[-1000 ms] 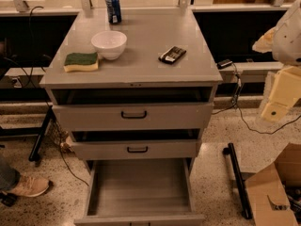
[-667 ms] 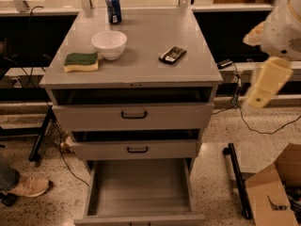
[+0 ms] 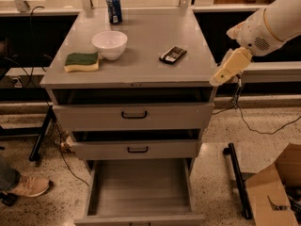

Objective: Place rxbar chocolate into bottom drawer

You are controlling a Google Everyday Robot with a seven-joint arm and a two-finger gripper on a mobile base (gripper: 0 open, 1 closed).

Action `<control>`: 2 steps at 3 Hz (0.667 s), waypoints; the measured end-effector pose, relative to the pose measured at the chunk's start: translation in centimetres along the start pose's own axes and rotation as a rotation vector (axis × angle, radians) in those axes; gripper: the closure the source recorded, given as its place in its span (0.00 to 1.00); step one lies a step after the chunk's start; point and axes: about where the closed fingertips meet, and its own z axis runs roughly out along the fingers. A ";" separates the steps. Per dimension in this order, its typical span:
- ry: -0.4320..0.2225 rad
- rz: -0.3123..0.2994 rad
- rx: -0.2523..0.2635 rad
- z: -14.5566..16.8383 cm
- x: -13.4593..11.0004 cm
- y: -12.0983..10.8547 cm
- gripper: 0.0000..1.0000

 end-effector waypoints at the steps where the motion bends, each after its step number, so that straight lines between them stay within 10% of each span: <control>1: 0.003 -0.001 -0.004 0.0 0.0 0.1 0.00; 2: -0.074 0.011 -0.044 1.3 -1.4 -0.9 0.00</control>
Offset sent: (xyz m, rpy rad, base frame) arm 0.0599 0.0365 0.0076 0.2755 0.0098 0.1139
